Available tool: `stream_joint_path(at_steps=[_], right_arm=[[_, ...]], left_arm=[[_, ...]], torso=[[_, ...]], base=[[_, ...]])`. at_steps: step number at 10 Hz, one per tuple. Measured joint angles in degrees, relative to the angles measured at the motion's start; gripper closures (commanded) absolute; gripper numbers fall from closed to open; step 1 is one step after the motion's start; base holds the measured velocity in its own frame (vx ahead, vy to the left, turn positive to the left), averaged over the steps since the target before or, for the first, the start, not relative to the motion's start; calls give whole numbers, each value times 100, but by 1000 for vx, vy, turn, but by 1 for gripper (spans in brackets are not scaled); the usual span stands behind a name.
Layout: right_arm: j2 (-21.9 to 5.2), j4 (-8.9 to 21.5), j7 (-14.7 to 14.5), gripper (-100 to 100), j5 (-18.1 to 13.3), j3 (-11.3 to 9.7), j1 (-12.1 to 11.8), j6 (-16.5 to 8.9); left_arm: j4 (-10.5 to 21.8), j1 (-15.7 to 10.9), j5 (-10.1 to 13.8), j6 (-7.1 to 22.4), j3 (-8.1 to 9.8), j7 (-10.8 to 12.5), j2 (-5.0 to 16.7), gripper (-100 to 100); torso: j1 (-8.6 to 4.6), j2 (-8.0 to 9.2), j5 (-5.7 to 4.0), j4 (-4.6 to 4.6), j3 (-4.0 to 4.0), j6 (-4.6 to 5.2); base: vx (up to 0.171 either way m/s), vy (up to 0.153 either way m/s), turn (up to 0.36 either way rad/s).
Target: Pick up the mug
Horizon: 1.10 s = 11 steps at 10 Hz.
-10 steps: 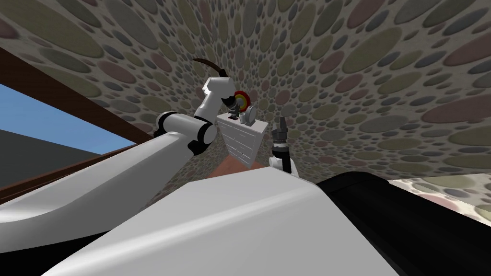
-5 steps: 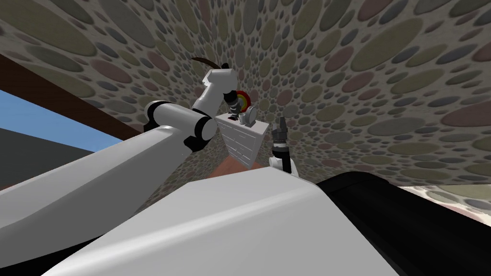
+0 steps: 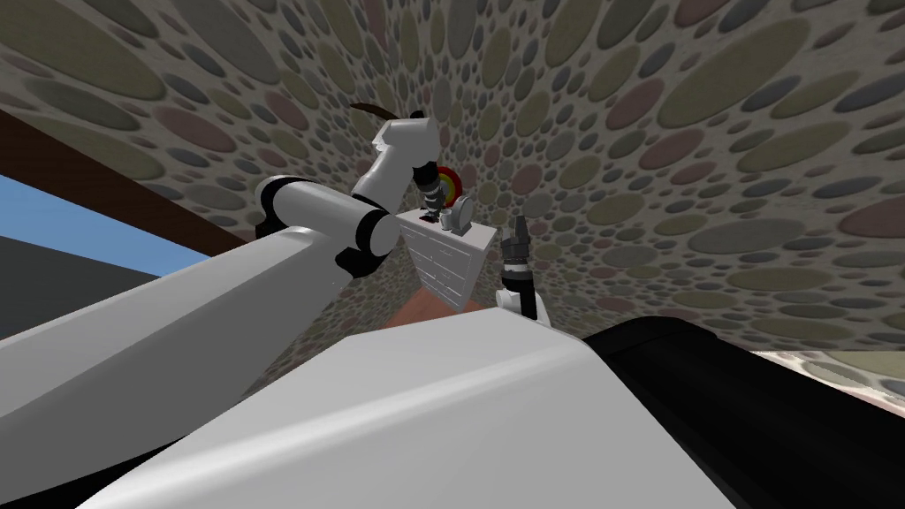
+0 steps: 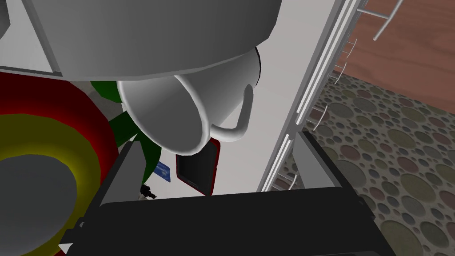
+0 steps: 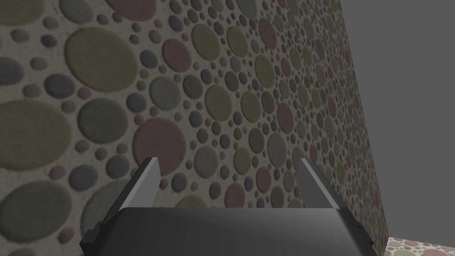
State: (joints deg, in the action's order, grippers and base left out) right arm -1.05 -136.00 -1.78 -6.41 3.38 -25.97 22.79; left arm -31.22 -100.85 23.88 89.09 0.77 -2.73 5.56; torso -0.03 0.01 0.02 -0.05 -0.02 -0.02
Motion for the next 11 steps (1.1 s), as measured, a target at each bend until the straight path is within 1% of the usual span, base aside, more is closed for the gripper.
stream_joint_path(at_steps=[1,2,3,4,8,9,10,11], right_arm=[[0,0,0,0,0,0,0,0],[0,0,0,0,0,0,0,0],[0,0,0,0,0,0,0,0],[0,0,0,0,0,0,0,0],[0,0,0,0,0,0,0,0],[0,0,0,0,0,0,0,0],[0,0,0,0,0,0,0,0],[0,0,0,0,0,0,0,0]], left_arm=[[-144,161,-33,-10,-21,11,-19,-100],[-83,179,-46,-79,-25,1,-32,-100],[50,161,-55,-189,-25,-25,-44,-100],[66,160,-56,-215,-25,-31,-45,100],[67,161,-56,-208,-26,-31,-46,100],[67,161,-56,-209,-26,-31,-47,0],[67,161,-56,-209,-26,-32,-47,100],[-141,178,-46,-60,-30,16,-41,100]], torso=[[-3,-5,0,-2,-3,1],[-5,-7,-1,-2,-4,0],[-4,-6,-1,-2,-4,0],[-1,-2,0,0,-1,0],[3,3,2,2,3,-1],[3,4,2,3,3,-1],[3,5,2,3,4,-1],[8,15,4,9,12,-3]], base=[[24,-15,-21],[17,-11,-14],[7,-5,-2],[0,0,0],[0,0,0],[0,0,0],[-24,10,45],[-29,14,32]])
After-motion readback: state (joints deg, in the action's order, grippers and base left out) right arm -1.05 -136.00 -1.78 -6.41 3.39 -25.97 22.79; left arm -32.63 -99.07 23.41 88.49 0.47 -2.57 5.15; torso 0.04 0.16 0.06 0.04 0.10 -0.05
